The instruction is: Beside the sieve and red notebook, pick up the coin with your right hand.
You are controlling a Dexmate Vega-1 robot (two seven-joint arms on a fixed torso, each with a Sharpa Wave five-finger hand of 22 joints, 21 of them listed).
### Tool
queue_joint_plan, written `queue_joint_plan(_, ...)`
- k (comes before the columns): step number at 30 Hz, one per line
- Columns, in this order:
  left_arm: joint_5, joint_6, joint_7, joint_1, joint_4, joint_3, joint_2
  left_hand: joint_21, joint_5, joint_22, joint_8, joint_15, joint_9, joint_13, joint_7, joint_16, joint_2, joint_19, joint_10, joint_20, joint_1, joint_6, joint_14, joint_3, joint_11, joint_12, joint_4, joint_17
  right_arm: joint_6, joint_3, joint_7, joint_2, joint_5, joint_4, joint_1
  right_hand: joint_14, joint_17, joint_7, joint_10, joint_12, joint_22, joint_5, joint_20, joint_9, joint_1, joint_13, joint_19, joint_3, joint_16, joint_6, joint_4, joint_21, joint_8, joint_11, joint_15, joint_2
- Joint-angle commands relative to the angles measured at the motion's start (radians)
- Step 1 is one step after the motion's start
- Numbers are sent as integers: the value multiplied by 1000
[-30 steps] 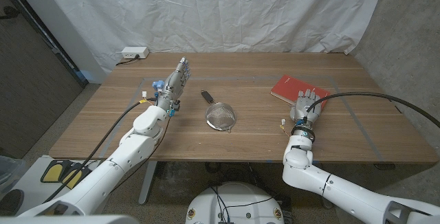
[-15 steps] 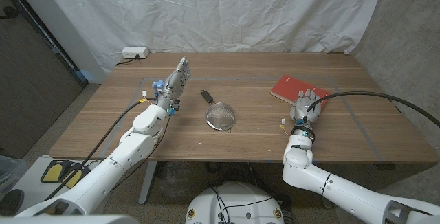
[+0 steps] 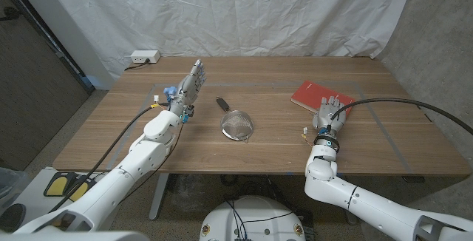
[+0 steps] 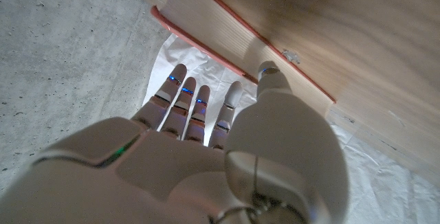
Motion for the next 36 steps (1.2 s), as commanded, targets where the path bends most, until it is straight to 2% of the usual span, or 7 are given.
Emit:
queue_joint_plan(1, 2, 0, 0, -5, 8, 3, -4, 2, -3, 3, 0, 1, 3, 4, -4, 4, 9, 2, 3, 4, 2, -3, 5, -4, -2, -1, 2, 6, 7, -2, 5, 3, 6, 16, 9, 11, 6, 2, 13, 6, 5, -2, 2, -5, 0, 6, 5, -7, 5, 13, -1, 8, 1, 2, 0, 13)
queue_joint_plan(17, -4, 3, 0, -5, 12, 3, -8, 1, -3, 3, 1, 1, 3, 4, -6, 3, 10, 2, 3, 5, 3, -2, 5, -7, -7, -1, 2, 6, 21, -3, 13, 9, 19, 31, 18, 16, 13, -5, 26, 13, 9, -7, 0, -39, 1, 14, 6, -8, 5, 43, 0, 20, -2, -8, -5, 24)
queue_joint_plan(20, -5, 3, -1, -6, 13, 3, -9, 1, -3, 3, 1, 0, 3, 4, -6, 3, 11, 3, 3, 6, 3, -2, 5, -8, -6, -1, 2, 6, 27, -2, 9, 11, 22, 37, 17, 20, 15, -3, 30, 15, 10, -9, 0, -48, 0, 16, 6, -9, 6, 59, 1, 23, 1, -10, -3, 27)
queue_joint_plan(28, -3, 5, 0, -9, 17, 5, -10, 1, -3, 3, 1, -1, 3, 4, -6, 3, 11, 2, 2, 7, 4, -2, 5, -10, -3, -1, 2, 6, 40, 5, -2, 11, 26, 36, 9, 40, 24, -24, 63, 28, 17, -22, -8, -90, 0, 24, 13, -4, 12, 134, 7, 41, 11, -27, -12, 54)
queue_joint_plan(36, -9, 5, -9, -13, 30, 7, -14, 1, -3, 3, 1, 0, 3, 4, -6, 2, 12, 2, 0, 8, 4, -3, 4, -12, -7, -2, 2, 6, 48, 3, -3, 21, 28, 51, 21, 45, 28, -31, 73, 31, 19, -30, -9, -110, -6, 26, 12, -6, 12, 158, 10, 48, 11, -31, -17, 58)
